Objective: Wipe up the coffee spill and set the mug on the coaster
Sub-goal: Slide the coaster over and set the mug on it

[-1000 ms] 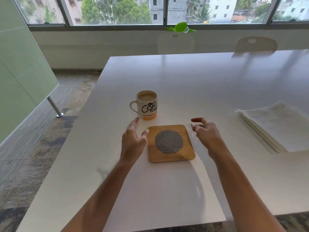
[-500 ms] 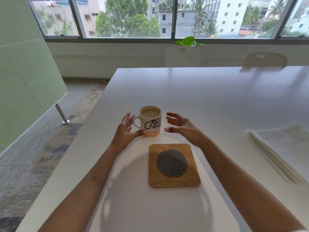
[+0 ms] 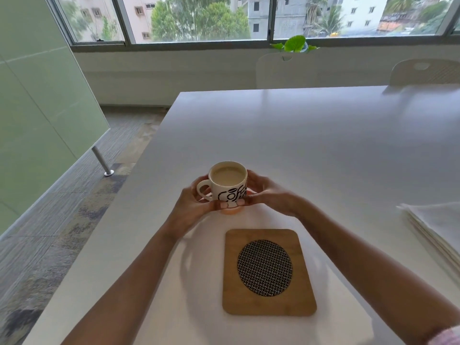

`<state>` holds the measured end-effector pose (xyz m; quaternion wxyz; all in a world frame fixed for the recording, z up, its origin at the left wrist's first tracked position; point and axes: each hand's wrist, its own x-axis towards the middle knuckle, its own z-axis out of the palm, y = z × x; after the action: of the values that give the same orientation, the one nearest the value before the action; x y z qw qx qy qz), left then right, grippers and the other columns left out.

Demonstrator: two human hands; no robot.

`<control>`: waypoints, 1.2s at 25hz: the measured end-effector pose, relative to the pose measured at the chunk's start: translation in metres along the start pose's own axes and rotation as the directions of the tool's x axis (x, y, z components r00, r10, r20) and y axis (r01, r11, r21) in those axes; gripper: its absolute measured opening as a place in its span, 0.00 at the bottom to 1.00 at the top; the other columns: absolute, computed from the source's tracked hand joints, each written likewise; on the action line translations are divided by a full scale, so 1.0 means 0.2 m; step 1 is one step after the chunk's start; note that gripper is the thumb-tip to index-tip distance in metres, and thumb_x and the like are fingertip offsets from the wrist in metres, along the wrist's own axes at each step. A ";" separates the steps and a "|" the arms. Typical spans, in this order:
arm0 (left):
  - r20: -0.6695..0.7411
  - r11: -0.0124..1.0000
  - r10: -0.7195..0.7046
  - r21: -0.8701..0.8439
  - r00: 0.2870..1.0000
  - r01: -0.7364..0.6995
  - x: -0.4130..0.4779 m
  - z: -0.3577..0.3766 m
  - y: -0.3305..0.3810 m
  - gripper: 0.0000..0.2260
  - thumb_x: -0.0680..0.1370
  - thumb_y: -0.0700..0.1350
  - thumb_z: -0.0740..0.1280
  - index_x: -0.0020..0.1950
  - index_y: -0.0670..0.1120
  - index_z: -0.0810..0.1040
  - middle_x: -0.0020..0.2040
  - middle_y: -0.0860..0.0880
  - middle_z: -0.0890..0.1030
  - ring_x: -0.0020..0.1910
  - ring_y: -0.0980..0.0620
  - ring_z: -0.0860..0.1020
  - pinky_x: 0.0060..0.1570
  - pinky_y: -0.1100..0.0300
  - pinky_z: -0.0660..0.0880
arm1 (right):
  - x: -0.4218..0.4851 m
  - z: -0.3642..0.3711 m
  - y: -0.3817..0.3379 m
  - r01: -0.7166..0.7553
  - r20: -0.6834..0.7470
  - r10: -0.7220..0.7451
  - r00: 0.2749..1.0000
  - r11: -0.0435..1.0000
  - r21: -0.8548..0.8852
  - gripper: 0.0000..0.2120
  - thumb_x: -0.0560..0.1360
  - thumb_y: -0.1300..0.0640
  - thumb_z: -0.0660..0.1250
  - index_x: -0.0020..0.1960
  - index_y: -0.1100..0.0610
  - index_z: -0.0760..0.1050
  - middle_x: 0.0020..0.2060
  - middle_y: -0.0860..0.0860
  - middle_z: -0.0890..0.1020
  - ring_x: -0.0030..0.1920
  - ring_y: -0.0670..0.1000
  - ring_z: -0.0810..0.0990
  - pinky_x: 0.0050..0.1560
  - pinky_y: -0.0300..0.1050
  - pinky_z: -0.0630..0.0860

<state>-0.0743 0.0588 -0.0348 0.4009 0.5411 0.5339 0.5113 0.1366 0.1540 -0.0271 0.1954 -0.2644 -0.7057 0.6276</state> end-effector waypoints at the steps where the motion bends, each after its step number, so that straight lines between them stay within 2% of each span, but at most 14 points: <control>1: 0.005 1.000 0.001 0.004 1.000 -0.001 0.01 0.00 -0.01 0.29 0.67 0.32 0.77 0.66 0.42 0.75 0.57 0.43 0.83 0.56 0.52 0.82 0.50 0.64 0.77 | 0.01 0.00 0.00 0.001 0.005 -0.001 1.000 1.000 0.003 0.37 0.69 0.66 0.72 0.74 0.54 0.63 0.69 0.50 0.74 0.70 0.45 0.70 0.70 0.40 0.67; 6: -0.018 1.000 0.010 0.020 1.000 -0.010 0.03 0.00 -0.02 0.30 0.66 0.29 0.76 0.66 0.40 0.75 0.55 0.43 0.83 0.52 0.55 0.82 0.47 0.64 0.77 | 0.04 -0.01 0.01 0.029 -0.021 -0.029 0.999 0.999 0.023 0.34 0.68 0.66 0.72 0.71 0.52 0.68 0.59 0.48 0.80 0.63 0.46 0.76 0.59 0.40 0.73; 9: -0.038 1.000 0.010 0.004 0.999 -0.009 0.04 0.00 -0.02 0.29 0.66 0.27 0.75 0.66 0.38 0.75 0.53 0.44 0.83 0.51 0.56 0.83 0.47 0.65 0.77 | 0.05 0.00 0.00 0.065 -0.031 -0.064 0.997 0.998 0.025 0.33 0.65 0.62 0.76 0.67 0.48 0.70 0.59 0.49 0.80 0.63 0.47 0.76 0.60 0.42 0.75; 12: -0.018 1.000 0.009 0.026 1.000 -0.008 0.07 -0.01 -0.01 0.28 0.65 0.27 0.76 0.64 0.37 0.76 0.49 0.50 0.85 0.48 0.57 0.83 0.46 0.66 0.77 | 0.04 0.00 -0.01 0.096 -0.041 -0.095 0.995 0.995 0.025 0.33 0.63 0.57 0.76 0.67 0.48 0.71 0.61 0.53 0.80 0.64 0.49 0.76 0.61 0.44 0.76; 15: 0.012 0.998 0.026 0.058 1.000 -0.026 0.09 -0.02 0.02 0.27 0.65 0.29 0.76 0.63 0.39 0.77 0.48 0.53 0.85 0.49 0.57 0.83 0.46 0.66 0.77 | 0.05 -0.01 -0.04 0.115 -0.058 -0.116 0.992 0.993 -0.019 0.33 0.64 0.60 0.76 0.68 0.51 0.70 0.63 0.56 0.79 0.65 0.50 0.76 0.61 0.46 0.76; 19: 0.043 0.996 0.067 0.061 0.997 -0.070 0.12 -0.04 0.10 0.28 0.66 0.32 0.77 0.64 0.42 0.77 0.54 0.48 0.84 0.55 0.52 0.83 0.48 0.63 0.79 | 0.02 -0.04 -0.13 0.126 -0.108 -0.137 0.985 0.987 -0.100 0.35 0.64 0.60 0.77 0.69 0.54 0.70 0.62 0.54 0.80 0.65 0.49 0.77 0.60 0.46 0.78; 22: 0.056 0.991 0.104 0.077 0.993 -0.108 0.13 -0.02 0.18 0.27 0.65 0.32 0.77 0.62 0.44 0.77 0.52 0.51 0.85 0.53 0.55 0.83 0.47 0.64 0.79 | -0.03 -0.05 -0.21 0.147 -0.155 -0.173 0.973 0.975 -0.165 0.31 0.67 0.65 0.76 0.66 0.51 0.71 0.60 0.49 0.81 0.63 0.45 0.78 0.59 0.45 0.77; 25: 0.091 0.987 0.134 0.081 0.987 -0.141 0.12 0.00 0.25 0.26 0.66 0.31 0.76 0.62 0.44 0.77 0.53 0.51 0.84 0.53 0.57 0.83 0.46 0.65 0.79 | -0.10 -0.04 -0.27 0.169 -0.193 -0.211 0.958 0.962 -0.215 0.30 0.66 0.64 0.77 0.65 0.49 0.73 0.58 0.48 0.82 0.62 0.45 0.79 0.60 0.45 0.78; 30: 0.142 0.984 0.155 0.069 0.978 -0.166 0.04 0.05 0.32 0.25 0.67 0.30 0.75 0.61 0.44 0.77 0.53 0.51 0.83 0.51 0.58 0.83 0.46 0.66 0.79 | -0.24 -0.01 -0.33 0.151 -0.245 -0.217 0.945 0.954 -0.260 0.30 0.65 0.65 0.78 0.63 0.50 0.73 0.55 0.46 0.83 0.57 0.43 0.81 0.56 0.40 0.78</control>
<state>-0.0538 0.0602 0.0271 0.3716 0.6318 0.4800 0.4820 0.1663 0.1211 0.0401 0.3149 -0.3016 -0.7641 0.4755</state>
